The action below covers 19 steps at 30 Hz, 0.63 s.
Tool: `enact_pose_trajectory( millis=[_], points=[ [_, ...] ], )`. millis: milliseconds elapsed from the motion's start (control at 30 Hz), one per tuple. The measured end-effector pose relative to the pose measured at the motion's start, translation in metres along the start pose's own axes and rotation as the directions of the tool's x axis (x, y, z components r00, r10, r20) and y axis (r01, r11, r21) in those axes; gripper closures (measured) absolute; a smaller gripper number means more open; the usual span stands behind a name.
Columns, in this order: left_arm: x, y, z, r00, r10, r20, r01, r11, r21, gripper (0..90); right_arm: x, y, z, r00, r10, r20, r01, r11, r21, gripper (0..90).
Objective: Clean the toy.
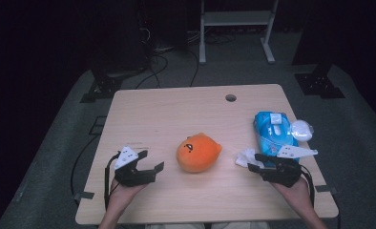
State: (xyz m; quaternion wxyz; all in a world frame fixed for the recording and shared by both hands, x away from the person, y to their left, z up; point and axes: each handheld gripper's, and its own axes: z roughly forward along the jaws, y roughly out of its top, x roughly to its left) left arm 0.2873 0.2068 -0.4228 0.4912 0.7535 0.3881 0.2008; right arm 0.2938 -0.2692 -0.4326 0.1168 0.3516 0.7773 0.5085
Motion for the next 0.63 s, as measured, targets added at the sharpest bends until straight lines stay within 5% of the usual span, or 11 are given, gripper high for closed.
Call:
enact_pose_trajectory(
  millis=[633],
  points=[
    [0.009, -0.019, 0.003, 0.9985, -0.031, -0.044, 0.033, 0.9988, 0.036, 14.3, 0.000, -0.006, 0.002, 1.0000, 0.009, -0.001, -0.009, 1.000, -0.002, 40.7]
  ],
)
